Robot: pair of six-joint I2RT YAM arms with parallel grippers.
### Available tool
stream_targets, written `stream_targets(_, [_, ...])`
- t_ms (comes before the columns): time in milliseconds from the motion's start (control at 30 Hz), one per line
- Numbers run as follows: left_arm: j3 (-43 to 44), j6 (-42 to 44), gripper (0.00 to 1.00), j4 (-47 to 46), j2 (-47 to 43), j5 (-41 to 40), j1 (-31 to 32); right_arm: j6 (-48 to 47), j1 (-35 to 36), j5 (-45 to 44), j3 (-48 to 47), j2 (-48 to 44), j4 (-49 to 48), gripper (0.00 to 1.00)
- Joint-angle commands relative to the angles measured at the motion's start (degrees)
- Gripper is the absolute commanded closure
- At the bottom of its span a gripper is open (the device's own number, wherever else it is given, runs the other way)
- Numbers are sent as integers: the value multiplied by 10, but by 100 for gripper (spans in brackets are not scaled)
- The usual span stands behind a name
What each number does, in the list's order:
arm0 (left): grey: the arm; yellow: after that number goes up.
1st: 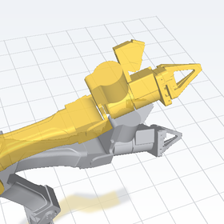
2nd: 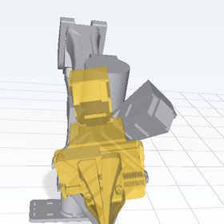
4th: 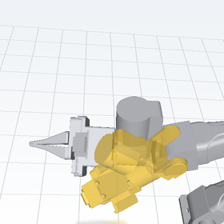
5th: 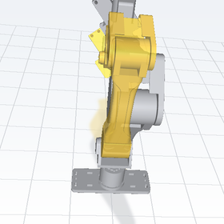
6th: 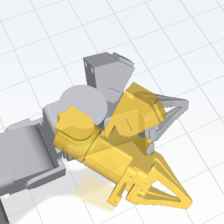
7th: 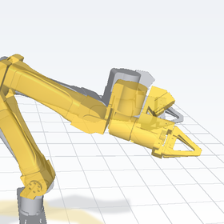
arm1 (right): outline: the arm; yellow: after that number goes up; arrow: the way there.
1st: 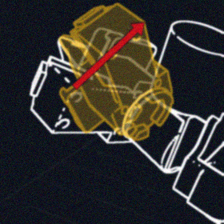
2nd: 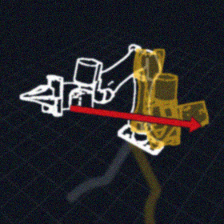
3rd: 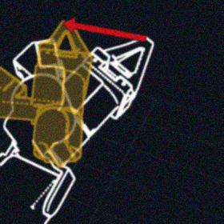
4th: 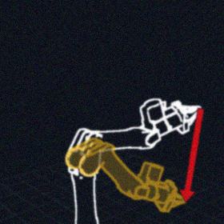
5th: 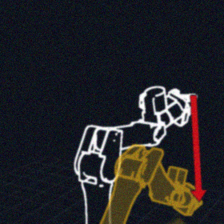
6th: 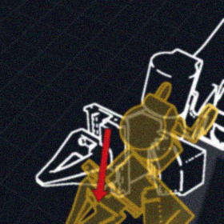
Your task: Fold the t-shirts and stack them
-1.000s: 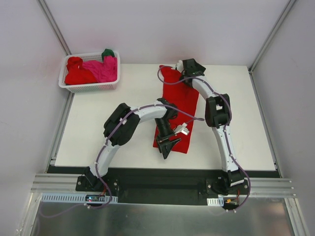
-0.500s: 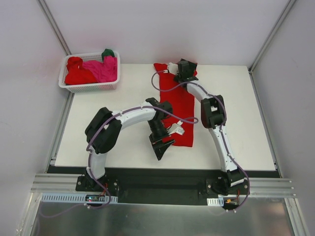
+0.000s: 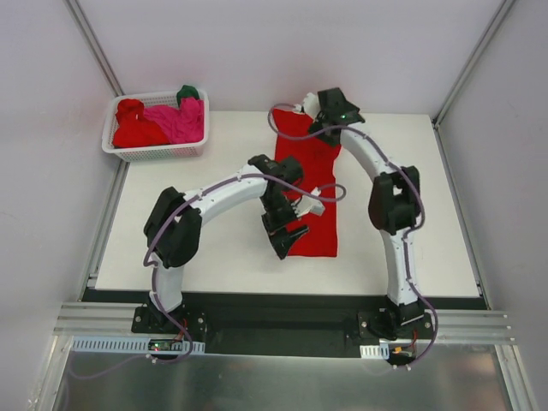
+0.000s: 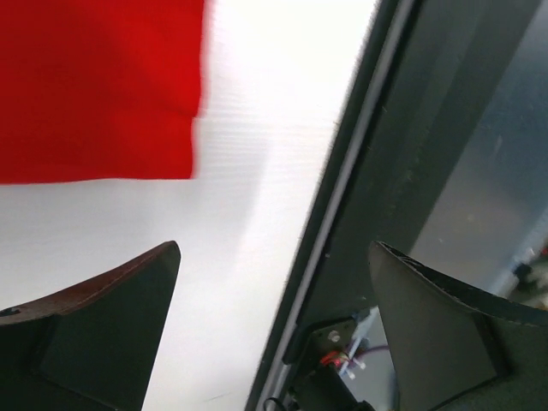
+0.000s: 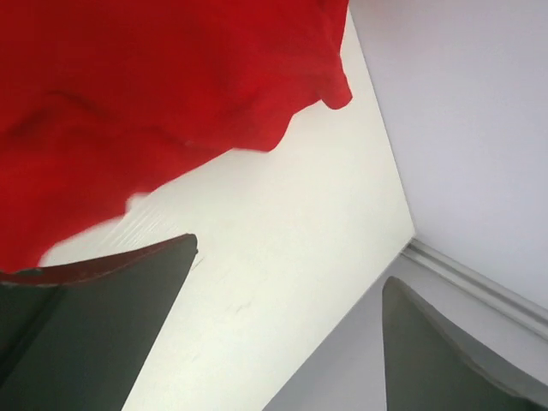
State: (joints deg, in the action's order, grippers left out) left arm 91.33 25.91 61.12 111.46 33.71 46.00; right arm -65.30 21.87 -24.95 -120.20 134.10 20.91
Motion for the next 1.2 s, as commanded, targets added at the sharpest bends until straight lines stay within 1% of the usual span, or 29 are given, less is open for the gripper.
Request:
stream_targets(0, [100,-28,5,1,-48,-77,-77,167,-2,174,-104,-186,352,4])
stream_targets(33, [111,-25,5,-6,-48,-105,-91,183,-2,190,-89,-210,367,4])
stream_targets(67, [133,-27,5,-9,-48,-116,-106,191,2,208,-39,-249,374,4])
stream_targets(100, [143,-28,4,-12,-41,-126,-126,199,2,226,-19,-268,381,4])
stream_targets(133, [153,-30,4,-18,-35,-151,-156,209,3,245,2,-279,402,4])
stream_targets(167, [163,-31,4,-21,-31,-162,-172,221,3,277,38,-292,413,4])
stream_targets(200, [164,-30,4,-21,-26,-165,-185,234,3,285,59,-296,426,4])
stream_targets(233, [163,-30,5,-22,-26,-165,-211,243,4,294,83,-300,442,4])
stream_targets(267, [156,-31,5,-25,-27,-159,-220,249,9,309,114,-309,441,4])
stream_targets(300, [151,-27,5,-26,-32,-158,-226,250,12,314,190,-327,438,4])
stream_targets(400, [126,-21,5,-26,-42,-165,-230,236,15,343,271,-329,442,4])
stream_targets(500, [108,-26,4,-25,-46,-160,-230,238,5,320,256,-293,449,4])
stream_targets(533, [105,-28,4,-25,-46,-156,-230,242,-9,322,214,-262,462,4])
stream_targets(633, [101,-39,4,-25,-40,-147,-230,231,-23,392,145,-216,491,4])
stream_targets(700, [101,-39,4,-26,-32,-139,-230,228,-23,432,126,-200,496,4])
stream_targets(733, [104,-37,4,-25,-27,-137,-229,221,-23,452,100,-177,512,4])
stream_targets(767, [108,-37,4,-26,-23,-138,-229,220,-22,485,89,-165,521,4])
stream_targets(867, [115,-33,4,-25,-14,-151,-229,197,-17,535,50,-128,555,4])
stream_targets(933, [114,-28,4,-26,-7,-167,-231,175,-5,549,45,-120,565,4])
stream_targets(1167, [109,-33,4,-31,6,-185,-259,128,40,581,68,-125,578,4])
